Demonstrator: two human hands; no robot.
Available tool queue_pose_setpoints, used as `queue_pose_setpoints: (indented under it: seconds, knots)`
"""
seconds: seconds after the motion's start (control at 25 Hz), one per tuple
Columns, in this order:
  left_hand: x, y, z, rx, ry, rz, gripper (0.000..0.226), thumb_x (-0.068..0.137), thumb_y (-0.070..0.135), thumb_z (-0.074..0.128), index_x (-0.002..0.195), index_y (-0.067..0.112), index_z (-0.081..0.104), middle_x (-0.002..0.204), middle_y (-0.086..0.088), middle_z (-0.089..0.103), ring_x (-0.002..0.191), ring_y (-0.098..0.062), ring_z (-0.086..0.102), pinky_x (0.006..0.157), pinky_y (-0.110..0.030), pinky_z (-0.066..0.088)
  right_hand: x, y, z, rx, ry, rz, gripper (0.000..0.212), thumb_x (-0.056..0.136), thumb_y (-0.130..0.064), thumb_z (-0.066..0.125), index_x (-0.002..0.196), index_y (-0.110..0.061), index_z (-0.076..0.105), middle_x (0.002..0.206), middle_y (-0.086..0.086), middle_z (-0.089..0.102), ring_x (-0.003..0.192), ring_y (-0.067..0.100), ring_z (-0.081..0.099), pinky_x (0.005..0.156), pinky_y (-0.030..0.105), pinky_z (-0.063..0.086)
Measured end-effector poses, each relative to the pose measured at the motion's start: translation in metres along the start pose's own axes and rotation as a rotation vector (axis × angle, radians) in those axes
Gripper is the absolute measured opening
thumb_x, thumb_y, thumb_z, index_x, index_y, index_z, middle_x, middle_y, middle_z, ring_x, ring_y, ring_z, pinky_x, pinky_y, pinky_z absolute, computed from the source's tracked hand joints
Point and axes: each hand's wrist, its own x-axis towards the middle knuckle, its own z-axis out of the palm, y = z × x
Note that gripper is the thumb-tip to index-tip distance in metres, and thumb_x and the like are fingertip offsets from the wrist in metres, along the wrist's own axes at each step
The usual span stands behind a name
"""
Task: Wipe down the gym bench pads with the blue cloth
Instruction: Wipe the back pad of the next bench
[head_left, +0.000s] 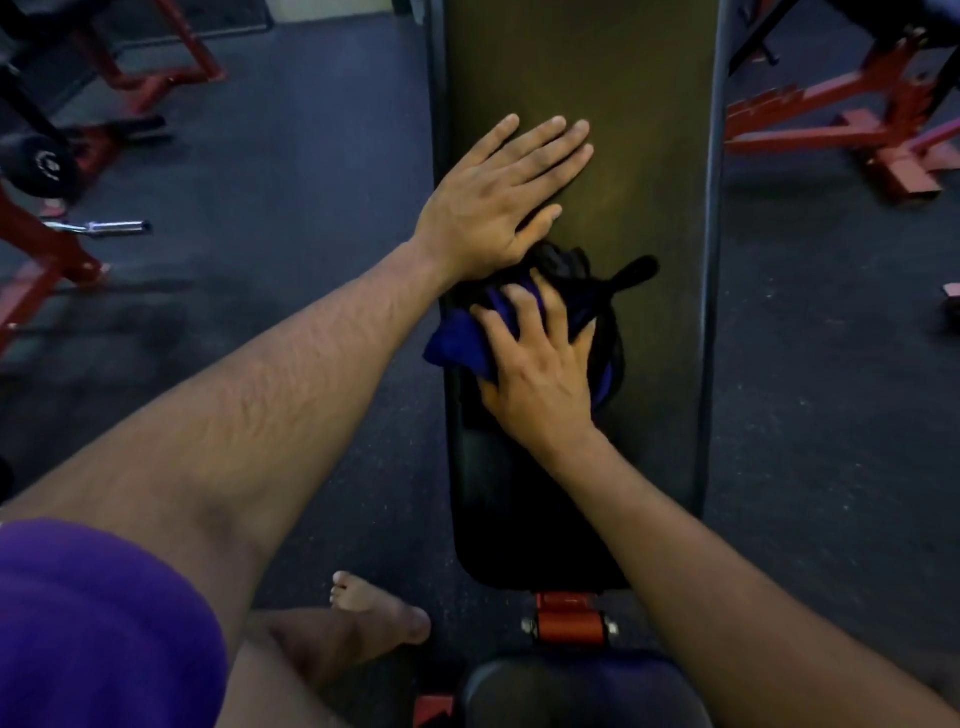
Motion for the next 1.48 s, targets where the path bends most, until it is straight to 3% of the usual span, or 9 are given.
queue_pose_setpoints:
  seconds: [0.24, 0.56, 0.76, 0.92, 1.12, 1.28, 1.36, 1.48]
  knots:
    - [0.002, 0.002, -0.003, 0.001, -0.017, 0.004, 0.058, 0.108, 0.039, 0.033, 0.161, 0.018, 0.028, 0.169, -0.003, 0.025, 0.157, -0.02, 0.019, 0.129, -0.047, 0.012, -0.081, -0.006, 0.0, 0.032, -0.117, -0.035, 0.078, 0.064, -0.031, 0.077, 0.138, -0.027, 0.053, 0.15, 0.007, 0.038, 0.144, 0.033, 0.026, 0.092, 0.068, 0.041]
    - [0.001, 0.0, -0.003, -0.003, 0.005, 0.015, 0.058, 0.107, 0.036, 0.036, 0.161, 0.018, 0.029, 0.169, -0.003, 0.025, 0.157, -0.019, 0.02, 0.128, -0.047, 0.013, -0.003, -0.016, -0.002, 0.073, -0.056, 0.078, 0.062, 0.074, -0.028, 0.069, 0.134, -0.026, 0.053, 0.146, 0.007, 0.041, 0.145, 0.031, 0.026, 0.097, 0.068, 0.037]
    - [0.0, 0.002, -0.005, 0.0, -0.014, 0.014, 0.057, 0.107, 0.038, 0.034, 0.161, 0.019, 0.03, 0.168, -0.002, 0.026, 0.157, -0.019, 0.02, 0.128, -0.047, 0.013, -0.072, 0.003, -0.01, 0.058, -0.174, -0.208, 0.076, 0.065, -0.026, 0.079, 0.137, -0.022, 0.055, 0.15, 0.008, 0.044, 0.144, 0.033, 0.032, 0.097, 0.061, 0.041]
    - [-0.002, 0.005, -0.007, -0.003, -0.035, 0.007, 0.057, 0.108, 0.039, 0.032, 0.161, 0.02, 0.027, 0.169, -0.001, 0.025, 0.157, -0.019, 0.019, 0.129, -0.046, 0.012, -0.104, 0.041, -0.034, 0.112, -0.136, -0.168, 0.076, 0.066, -0.012, 0.075, 0.137, -0.016, 0.049, 0.144, 0.008, 0.044, 0.142, 0.03, 0.035, 0.087, 0.049, 0.049]
    - [-0.021, 0.021, -0.014, -0.027, -0.033, -0.112, 0.067, 0.107, 0.048, 0.035, 0.163, 0.014, 0.021, 0.17, -0.009, 0.019, 0.158, -0.024, 0.015, 0.128, -0.051, 0.011, -0.135, 0.112, -0.056, -0.075, -0.338, -0.552, 0.083, 0.068, -0.027, 0.082, 0.141, -0.016, 0.044, 0.142, 0.013, 0.055, 0.138, 0.033, 0.036, 0.079, 0.048, 0.052]
    - [-0.033, 0.031, 0.001, 0.028, -0.049, -0.056, 0.062, 0.108, 0.052, 0.028, 0.162, 0.021, 0.025, 0.169, -0.003, 0.024, 0.157, -0.022, 0.018, 0.127, -0.051, 0.013, -0.111, 0.09, -0.025, -0.148, -0.327, -0.666, 0.063, 0.081, -0.037, 0.06, 0.14, -0.017, 0.05, 0.144, 0.014, 0.049, 0.141, 0.033, 0.037, 0.085, 0.047, 0.039]
    - [-0.032, 0.03, 0.002, 0.041, -0.037, -0.078, 0.061, 0.109, 0.051, 0.027, 0.162, 0.021, 0.025, 0.169, -0.002, 0.024, 0.157, -0.022, 0.018, 0.127, -0.051, 0.013, -0.09, 0.043, -0.005, -0.117, -0.309, -0.738, 0.056, 0.084, -0.038, 0.051, 0.136, -0.017, 0.055, 0.141, 0.014, 0.052, 0.138, 0.033, 0.039, 0.101, 0.053, 0.028]
    - [-0.031, 0.029, 0.001, 0.045, -0.061, -0.061, 0.061, 0.109, 0.05, 0.026, 0.163, 0.021, 0.023, 0.17, -0.002, 0.021, 0.158, -0.022, 0.016, 0.128, -0.05, 0.011, -0.064, 0.003, -0.002, -0.099, -0.38, -0.872, 0.054, 0.086, -0.035, 0.035, 0.131, -0.016, 0.058, 0.139, 0.013, 0.054, 0.138, 0.034, 0.037, 0.119, 0.058, -0.005]
